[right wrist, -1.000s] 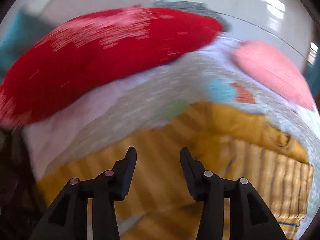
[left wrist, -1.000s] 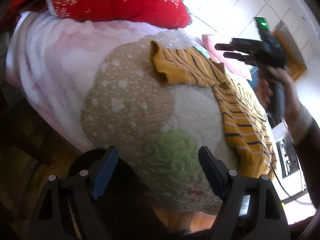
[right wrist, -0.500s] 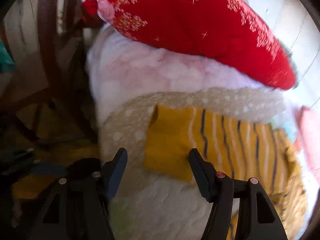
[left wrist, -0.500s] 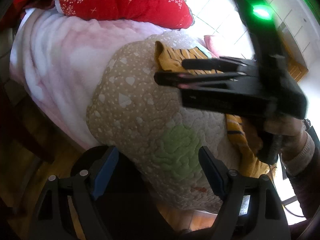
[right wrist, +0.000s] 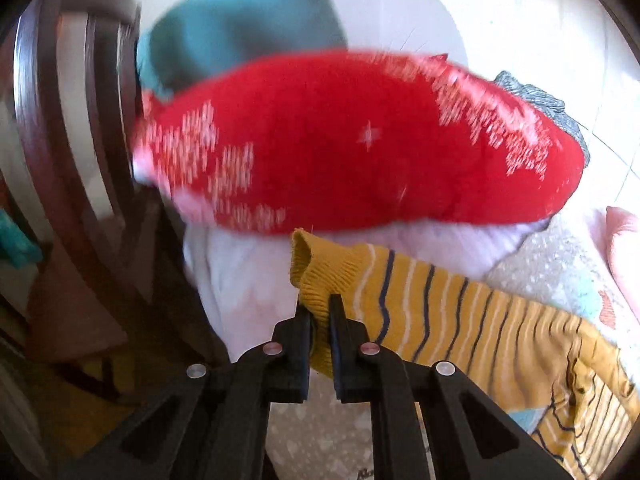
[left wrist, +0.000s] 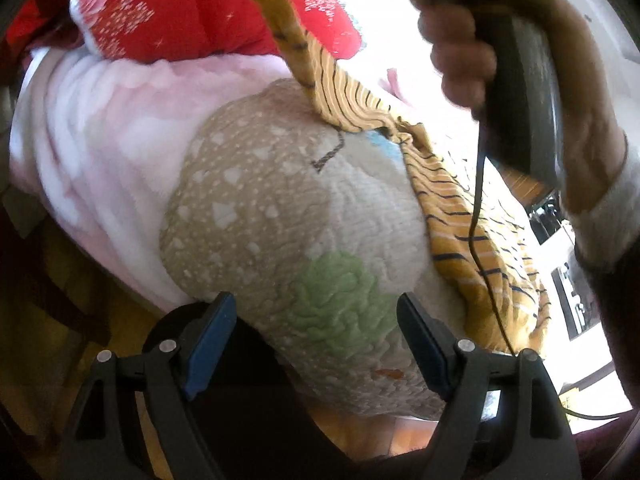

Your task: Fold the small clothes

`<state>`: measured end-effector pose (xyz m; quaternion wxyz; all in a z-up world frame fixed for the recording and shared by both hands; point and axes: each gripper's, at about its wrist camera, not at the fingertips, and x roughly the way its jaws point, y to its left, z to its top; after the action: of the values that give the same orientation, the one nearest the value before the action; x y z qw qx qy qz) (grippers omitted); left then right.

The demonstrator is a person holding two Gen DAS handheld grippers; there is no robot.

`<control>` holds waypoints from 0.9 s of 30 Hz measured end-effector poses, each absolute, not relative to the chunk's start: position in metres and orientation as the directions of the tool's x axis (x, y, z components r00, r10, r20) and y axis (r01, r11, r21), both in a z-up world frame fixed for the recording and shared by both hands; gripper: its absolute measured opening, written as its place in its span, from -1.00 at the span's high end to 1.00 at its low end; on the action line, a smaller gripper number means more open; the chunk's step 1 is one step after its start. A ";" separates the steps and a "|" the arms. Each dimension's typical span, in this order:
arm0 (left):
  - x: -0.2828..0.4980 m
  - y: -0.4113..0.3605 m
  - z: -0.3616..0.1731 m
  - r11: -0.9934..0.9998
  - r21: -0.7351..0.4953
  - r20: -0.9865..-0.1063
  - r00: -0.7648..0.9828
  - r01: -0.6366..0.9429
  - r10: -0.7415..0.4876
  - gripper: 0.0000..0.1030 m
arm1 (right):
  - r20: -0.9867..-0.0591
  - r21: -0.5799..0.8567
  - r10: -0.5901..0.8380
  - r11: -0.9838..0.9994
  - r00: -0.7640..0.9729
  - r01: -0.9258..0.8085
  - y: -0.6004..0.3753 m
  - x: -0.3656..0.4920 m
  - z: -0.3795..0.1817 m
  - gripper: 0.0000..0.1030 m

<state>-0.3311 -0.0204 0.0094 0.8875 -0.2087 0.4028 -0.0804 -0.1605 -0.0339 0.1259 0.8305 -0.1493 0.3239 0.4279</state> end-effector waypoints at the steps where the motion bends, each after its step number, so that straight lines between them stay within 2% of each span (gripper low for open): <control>1: -0.331 -0.021 0.011 0.900 -0.434 -0.680 0.663 -0.021 -0.312 -0.58 | -0.653 0.049 0.623 0.601 0.430 -0.797 -0.043 -0.157 0.134 0.83; 6: -0.327 -0.025 0.012 0.901 -0.434 -0.683 0.659 -0.018 -0.316 -0.58 | -0.651 0.098 0.560 0.731 0.513 -0.675 -0.123 -0.111 0.151 0.83; 13: -0.319 -0.037 0.010 0.904 -0.427 -0.701 0.634 -0.004 -0.328 -0.58 | -0.710 0.146 0.320 0.939 0.628 -0.313 -0.323 -0.038 0.142 0.83; 19: -0.303 -0.060 0.010 0.912 -0.410 -0.721 0.604 0.023 -0.339 -0.58 | -0.786 0.065 0.041 0.998 0.617 0.017 -0.464 -0.001 0.096 0.83; 24: -0.297 -0.081 0.017 0.920 -0.388 -0.728 0.595 0.053 -0.341 -0.58 | -0.841 0.033 -0.065 0.985 0.537 0.171 -0.525 0.021 0.049 0.81; 27: -0.294 -0.091 0.025 0.931 -0.357 -0.732 0.599 0.070 -0.326 -0.58 | -0.858 0.003 -0.126 0.968 0.498 0.250 -0.549 0.018 0.030 0.68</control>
<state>-0.2943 -0.0907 0.0246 0.8819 -0.1474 0.4336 -0.1122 0.0178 -0.5487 0.0297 0.8631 0.0636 0.4891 -0.1087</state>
